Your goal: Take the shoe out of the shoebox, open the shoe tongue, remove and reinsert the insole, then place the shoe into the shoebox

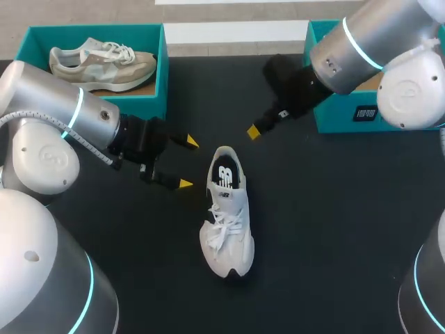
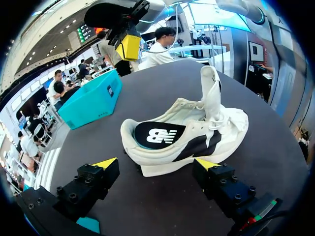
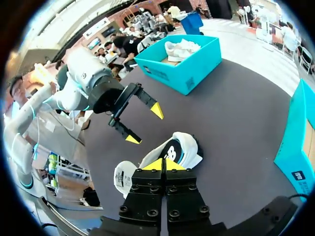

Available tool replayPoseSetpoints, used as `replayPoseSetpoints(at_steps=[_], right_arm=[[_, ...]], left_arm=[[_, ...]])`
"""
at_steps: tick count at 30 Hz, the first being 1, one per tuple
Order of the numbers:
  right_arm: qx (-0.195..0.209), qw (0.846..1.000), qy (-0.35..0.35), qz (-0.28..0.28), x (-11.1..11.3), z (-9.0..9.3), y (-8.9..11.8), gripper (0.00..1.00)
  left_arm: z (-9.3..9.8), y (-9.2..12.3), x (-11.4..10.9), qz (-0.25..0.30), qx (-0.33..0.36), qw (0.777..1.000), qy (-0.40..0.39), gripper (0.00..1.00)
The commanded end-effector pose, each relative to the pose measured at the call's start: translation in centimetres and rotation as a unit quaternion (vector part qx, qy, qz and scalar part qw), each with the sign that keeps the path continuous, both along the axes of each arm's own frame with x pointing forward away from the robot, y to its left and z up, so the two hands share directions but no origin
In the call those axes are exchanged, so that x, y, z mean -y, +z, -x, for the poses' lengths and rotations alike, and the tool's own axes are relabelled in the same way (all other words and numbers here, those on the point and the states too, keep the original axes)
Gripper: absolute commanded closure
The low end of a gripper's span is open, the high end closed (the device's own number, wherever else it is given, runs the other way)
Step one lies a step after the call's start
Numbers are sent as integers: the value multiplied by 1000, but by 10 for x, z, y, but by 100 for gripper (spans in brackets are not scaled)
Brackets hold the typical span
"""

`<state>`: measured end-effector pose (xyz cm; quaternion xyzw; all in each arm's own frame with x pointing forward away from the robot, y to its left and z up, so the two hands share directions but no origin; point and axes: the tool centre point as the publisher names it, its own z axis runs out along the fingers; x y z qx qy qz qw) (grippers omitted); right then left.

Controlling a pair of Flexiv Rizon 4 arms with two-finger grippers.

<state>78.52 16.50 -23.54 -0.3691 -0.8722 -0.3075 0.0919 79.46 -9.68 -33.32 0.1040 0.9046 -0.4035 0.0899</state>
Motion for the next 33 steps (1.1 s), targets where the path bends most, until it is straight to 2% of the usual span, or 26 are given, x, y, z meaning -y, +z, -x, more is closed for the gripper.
replayPoseSetpoints(at_steps=[1,9,10,15,16,17,23,28,29,33], right_arm=[[1,1000,-2,3,-1,1,0,100],[1,1000,-2,3,-1,1,0,100],[3,1000,-20,-13,-3,0,-5,100],[15,995,-98,-6,-15,0,-21,100],[16,994,-113,4,-17,0,-22,100],[19,991,-127,41,-20,0,-23,100],[6,977,-189,101,-35,3,-29,100],[-18,962,-220,160,-44,5,-37,100],[-13,956,-232,179,-47,6,-39,100],[-3,955,-228,188,-49,7,-41,100]], left_arm=[[-4,18,-21,-5,4,1000,-9,0],[-22,50,-63,4,33,999,3,0],[-24,53,-66,7,33,999,9,0],[-38,61,-83,-3,47,999,26,0],[-41,62,-84,-7,51,998,30,0],[-46,64,-89,0,48,998,32,0],[-65,71,-106,-1,53,995,86,0],[-65,71,-106,-1,53,995,86,0],[-65,71,-106,-1,53,995,86,0],[-65,71,-106,-1,53,995,86,0]])
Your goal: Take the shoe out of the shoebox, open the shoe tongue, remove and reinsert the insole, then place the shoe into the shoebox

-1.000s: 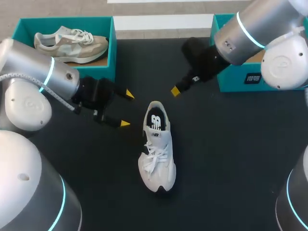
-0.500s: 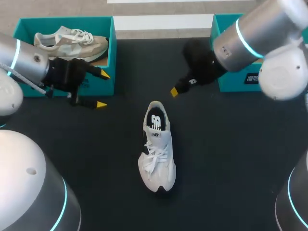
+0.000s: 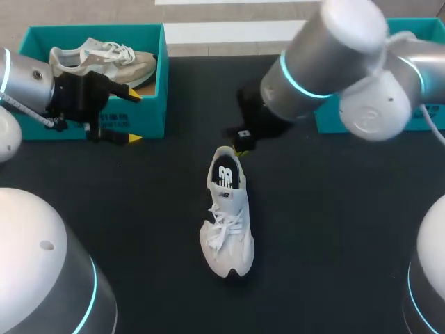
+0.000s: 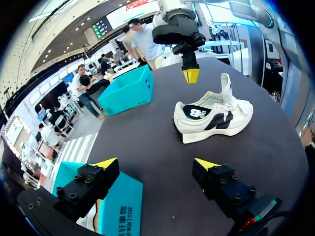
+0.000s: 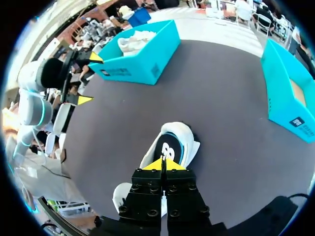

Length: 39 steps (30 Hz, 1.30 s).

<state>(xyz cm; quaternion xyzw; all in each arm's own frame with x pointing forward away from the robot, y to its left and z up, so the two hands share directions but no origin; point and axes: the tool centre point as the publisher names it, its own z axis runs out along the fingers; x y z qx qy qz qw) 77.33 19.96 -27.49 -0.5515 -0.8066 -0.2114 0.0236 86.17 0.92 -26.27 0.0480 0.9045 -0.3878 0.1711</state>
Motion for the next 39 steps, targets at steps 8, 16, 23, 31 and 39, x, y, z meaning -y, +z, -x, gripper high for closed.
replayPoseSetpoints(at_steps=[8,16,23,31,39], right_arm=[[20,995,-29,90,-14,-4,-1,100],[-14,986,-137,99,-23,1,-25,100],[-18,969,-239,67,-30,9,-46,100],[-27,958,-275,79,-28,14,-68,100],[-43,959,-267,81,-28,11,-79,100]], left_arm=[[2,0,0,-1,1,1000,1,0],[2,0,0,-1,1,1000,1,0],[2,0,0,-1,1,1000,1,0],[2,0,0,-1,1,1000,1,0],[2,0,0,-1,1,1000,1,0]])
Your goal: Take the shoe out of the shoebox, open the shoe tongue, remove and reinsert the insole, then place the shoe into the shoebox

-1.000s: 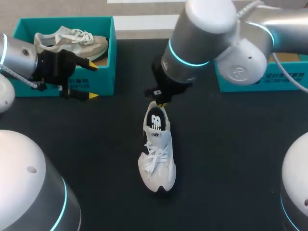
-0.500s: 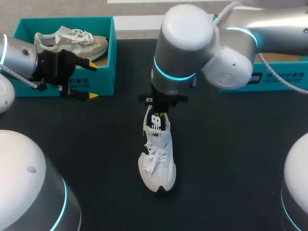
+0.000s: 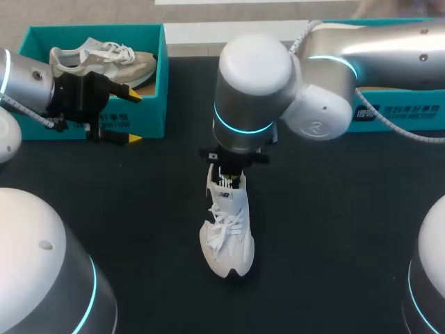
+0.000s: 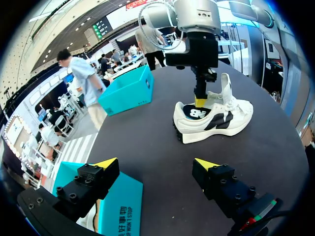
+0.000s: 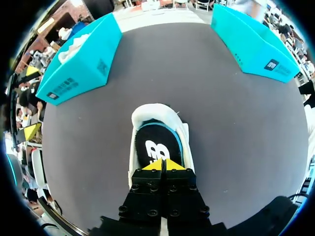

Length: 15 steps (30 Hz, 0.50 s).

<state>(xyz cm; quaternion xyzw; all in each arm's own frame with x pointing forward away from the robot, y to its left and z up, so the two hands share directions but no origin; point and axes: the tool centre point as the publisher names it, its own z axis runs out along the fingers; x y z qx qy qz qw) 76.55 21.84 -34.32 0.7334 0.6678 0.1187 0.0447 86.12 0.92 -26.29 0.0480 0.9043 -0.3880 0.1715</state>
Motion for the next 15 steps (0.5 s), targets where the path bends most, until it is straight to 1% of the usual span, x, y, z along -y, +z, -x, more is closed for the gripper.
replayPoseSetpoints(at_steps=[1,7,10,15], right_arm=[[-2,999,-34,-3,-10,4,-14,100],[-38,999,-23,0,-13,10,-35,100],[-48,999,-19,2,-14,10,-46,100],[-62,998,-8,19,-14,8,-56,100]], left_arm=[[1,0,0,-1,0,1000,1,0],[1,0,0,-1,0,1000,1,0],[1,0,0,-1,0,1000,1,0],[1,0,0,-1,0,1000,1,0]])
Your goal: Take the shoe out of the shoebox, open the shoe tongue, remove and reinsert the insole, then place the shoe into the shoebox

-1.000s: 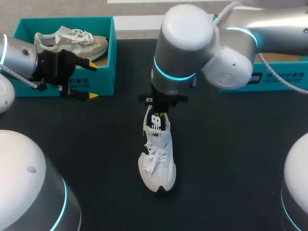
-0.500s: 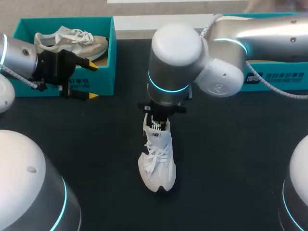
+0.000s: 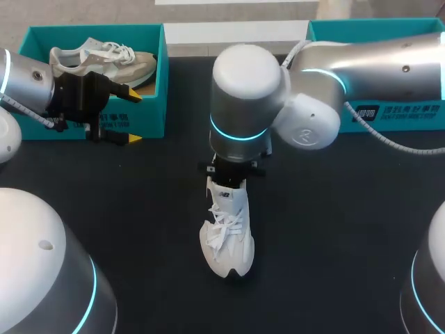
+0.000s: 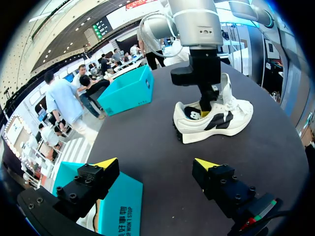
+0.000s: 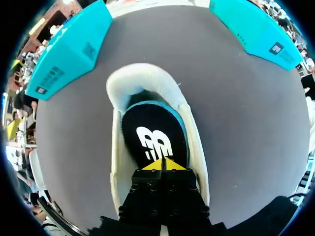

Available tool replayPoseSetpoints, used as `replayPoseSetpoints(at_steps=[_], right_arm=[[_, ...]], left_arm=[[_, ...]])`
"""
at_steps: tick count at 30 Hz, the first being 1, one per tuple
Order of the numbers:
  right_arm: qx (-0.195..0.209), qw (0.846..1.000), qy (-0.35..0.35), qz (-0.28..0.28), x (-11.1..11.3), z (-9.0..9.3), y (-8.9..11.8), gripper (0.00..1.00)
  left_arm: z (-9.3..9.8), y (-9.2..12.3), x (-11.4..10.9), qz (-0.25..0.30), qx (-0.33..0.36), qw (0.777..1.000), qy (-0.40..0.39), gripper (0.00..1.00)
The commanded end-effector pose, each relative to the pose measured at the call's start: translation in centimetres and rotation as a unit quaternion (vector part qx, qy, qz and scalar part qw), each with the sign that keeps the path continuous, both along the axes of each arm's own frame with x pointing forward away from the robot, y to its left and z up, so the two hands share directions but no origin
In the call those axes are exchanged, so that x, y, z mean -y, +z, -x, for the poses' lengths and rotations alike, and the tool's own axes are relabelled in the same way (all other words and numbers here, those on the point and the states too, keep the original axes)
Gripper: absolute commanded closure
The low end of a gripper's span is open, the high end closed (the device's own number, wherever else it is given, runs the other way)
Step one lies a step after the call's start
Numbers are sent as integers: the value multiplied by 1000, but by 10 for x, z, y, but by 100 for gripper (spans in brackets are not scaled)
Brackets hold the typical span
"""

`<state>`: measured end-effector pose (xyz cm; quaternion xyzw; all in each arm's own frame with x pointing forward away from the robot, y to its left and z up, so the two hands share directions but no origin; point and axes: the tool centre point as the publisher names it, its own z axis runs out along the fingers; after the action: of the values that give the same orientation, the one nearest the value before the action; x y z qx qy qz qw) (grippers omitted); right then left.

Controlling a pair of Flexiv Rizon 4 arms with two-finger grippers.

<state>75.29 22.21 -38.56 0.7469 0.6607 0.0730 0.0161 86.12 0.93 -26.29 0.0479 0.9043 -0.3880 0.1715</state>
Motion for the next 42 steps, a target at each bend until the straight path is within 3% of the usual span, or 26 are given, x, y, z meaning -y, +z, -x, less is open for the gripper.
replayPoseSetpoints(at_steps=[1,6,10,14,15,19,25,30,36,42], right_arm=[[-7,1000,6,11,-10,-5,-12,100],[20,999,8,35,-7,-6,12,100],[50,998,12,48,-7,-18,24,100],[98,992,16,72,-6,-34,19,100],[86,993,22,80,-6,-38,14,100],[109,989,25,94,-6,-47,4,100],[90,991,35,97,-8,-53,-22,100],[75,992,34,91,-8,-49,-32,100],[58,992,56,93,-5,-34,-5,100],[-6,995,64,71,-4,-9,29,100]], left_arm=[[1,0,0,-1,0,1000,1,0],[1,0,0,-1,0,1000,1,0],[1,0,0,-1,0,1000,1,0],[1,0,0,-1,0,1000,1,0],[1,0,0,-1,0,1000,1,0],[1,0,0,-1,0,1000,1,0],[1,0,0,-1,0,1000,1,0],[1,0,0,-1,0,1000,1,0],[1,0,0,-1,0,1000,1,0],[1,0,0,-1,0,1000,1,0]])
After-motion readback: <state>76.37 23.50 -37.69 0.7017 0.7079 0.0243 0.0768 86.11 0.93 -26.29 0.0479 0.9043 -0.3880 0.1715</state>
